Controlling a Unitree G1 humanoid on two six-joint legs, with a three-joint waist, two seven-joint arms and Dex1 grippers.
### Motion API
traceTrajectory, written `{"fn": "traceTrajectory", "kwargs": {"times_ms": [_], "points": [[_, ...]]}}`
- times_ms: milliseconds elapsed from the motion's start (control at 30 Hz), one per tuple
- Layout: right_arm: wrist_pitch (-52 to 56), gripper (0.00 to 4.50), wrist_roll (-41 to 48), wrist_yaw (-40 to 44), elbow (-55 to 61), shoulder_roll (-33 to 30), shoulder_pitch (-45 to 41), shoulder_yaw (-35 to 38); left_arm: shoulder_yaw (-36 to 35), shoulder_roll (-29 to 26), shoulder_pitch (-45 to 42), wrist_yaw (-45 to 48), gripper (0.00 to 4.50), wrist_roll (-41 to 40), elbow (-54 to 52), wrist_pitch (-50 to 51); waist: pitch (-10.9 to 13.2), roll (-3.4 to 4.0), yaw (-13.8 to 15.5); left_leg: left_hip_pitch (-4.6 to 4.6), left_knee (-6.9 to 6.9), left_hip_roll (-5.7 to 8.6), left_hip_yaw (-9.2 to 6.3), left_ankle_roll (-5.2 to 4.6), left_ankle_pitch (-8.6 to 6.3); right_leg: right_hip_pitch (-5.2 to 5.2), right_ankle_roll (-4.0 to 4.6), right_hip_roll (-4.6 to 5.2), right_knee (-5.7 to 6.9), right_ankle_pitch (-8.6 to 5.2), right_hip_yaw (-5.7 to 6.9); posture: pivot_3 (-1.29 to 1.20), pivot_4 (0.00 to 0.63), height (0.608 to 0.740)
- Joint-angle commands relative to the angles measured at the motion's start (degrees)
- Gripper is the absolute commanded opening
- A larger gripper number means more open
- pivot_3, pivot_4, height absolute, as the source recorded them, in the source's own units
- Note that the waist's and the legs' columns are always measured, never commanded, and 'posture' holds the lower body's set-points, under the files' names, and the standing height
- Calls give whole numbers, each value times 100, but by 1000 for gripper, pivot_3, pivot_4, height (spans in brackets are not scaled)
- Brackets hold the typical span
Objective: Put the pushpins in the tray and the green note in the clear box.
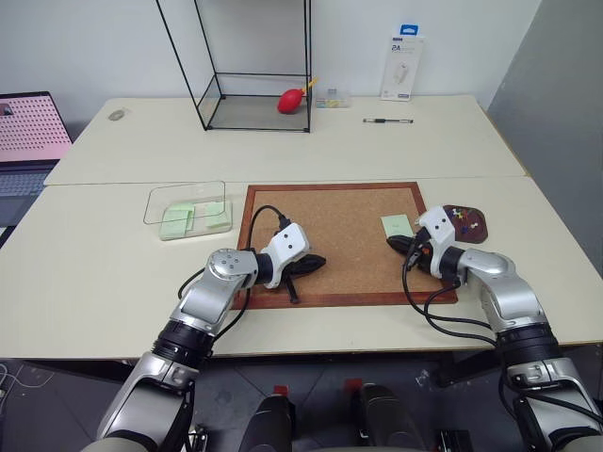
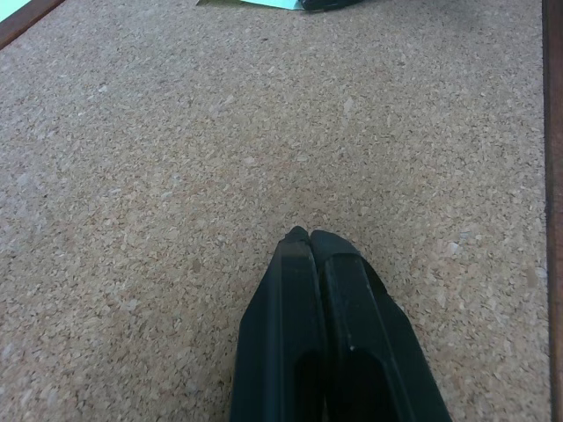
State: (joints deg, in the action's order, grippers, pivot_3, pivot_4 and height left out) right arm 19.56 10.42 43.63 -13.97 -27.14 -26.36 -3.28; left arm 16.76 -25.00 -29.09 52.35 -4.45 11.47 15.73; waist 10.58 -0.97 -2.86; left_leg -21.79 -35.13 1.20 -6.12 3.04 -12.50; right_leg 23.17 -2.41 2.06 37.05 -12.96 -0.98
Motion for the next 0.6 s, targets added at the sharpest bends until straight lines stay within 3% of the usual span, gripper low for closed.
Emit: {"fn": "traceTrajectory", "kwargs": {"times_ms": [33,333,600], "points": [[-228,67,200,170,342,-77,-116,228,147,-125,207,45,0,215,230,177,0,0,0,-1,1,0,0,0,0,0,0,0,0,0,0,0,150,740],[-879,67,-71,388,1021,-336,-111,17,96,-89,197,-3,0,202,242,171,0,0,-6,-1,2,-1,0,0,0,3,0,0,-1,0,1,0,150,740],[-1287,67,-357,480,1119,-452,-70,-184,-411,309,-66,-422,0,-152,108,235,1,-1,24,-2,0,1,-1,0,0,2,-1,1,0,0,1,0,150,740]]}}
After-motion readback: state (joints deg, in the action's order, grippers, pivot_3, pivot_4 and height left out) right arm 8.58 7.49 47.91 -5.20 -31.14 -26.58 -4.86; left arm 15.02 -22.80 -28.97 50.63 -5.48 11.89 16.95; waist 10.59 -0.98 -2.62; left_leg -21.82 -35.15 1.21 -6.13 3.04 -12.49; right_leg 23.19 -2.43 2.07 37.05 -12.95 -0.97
